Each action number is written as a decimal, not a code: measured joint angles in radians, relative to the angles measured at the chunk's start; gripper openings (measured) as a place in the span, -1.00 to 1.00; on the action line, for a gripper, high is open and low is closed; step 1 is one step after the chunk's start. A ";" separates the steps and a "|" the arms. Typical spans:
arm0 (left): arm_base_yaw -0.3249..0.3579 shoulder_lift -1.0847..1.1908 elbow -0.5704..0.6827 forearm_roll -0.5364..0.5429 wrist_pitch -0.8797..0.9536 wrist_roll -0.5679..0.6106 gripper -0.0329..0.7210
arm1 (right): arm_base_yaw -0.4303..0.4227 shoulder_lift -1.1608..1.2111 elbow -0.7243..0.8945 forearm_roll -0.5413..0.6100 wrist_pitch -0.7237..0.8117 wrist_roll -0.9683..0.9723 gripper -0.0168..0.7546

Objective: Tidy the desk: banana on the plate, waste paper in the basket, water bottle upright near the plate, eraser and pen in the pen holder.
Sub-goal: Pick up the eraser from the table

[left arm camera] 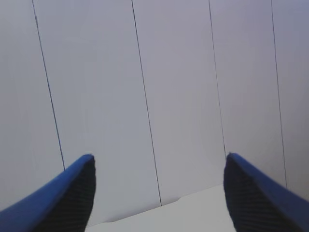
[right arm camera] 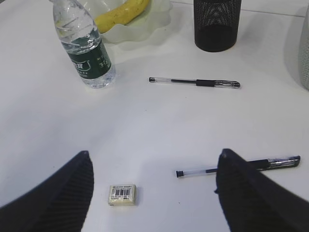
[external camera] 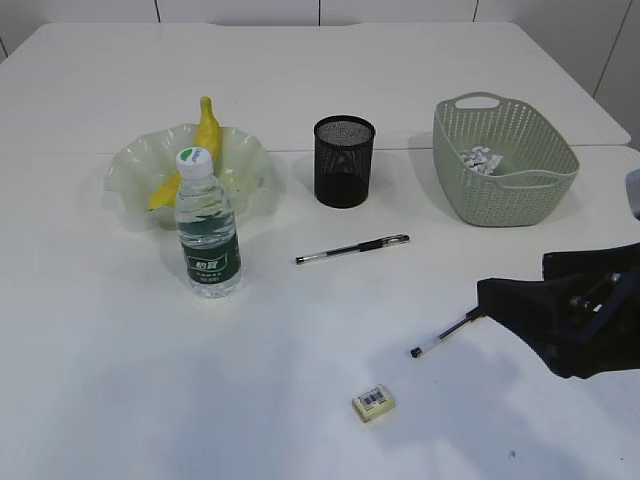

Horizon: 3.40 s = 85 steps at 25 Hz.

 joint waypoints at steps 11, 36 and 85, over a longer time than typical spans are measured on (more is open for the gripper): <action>0.000 0.000 0.000 0.000 0.000 0.000 0.65 | 0.000 0.000 0.000 -0.295 0.044 0.243 0.56; 0.000 -0.018 0.000 0.000 0.000 0.000 0.65 | 0.000 0.000 -0.059 -1.398 0.167 1.340 0.56; 0.000 -0.084 0.000 0.000 0.000 0.000 0.65 | 0.000 0.190 -0.272 -1.294 0.432 1.204 0.56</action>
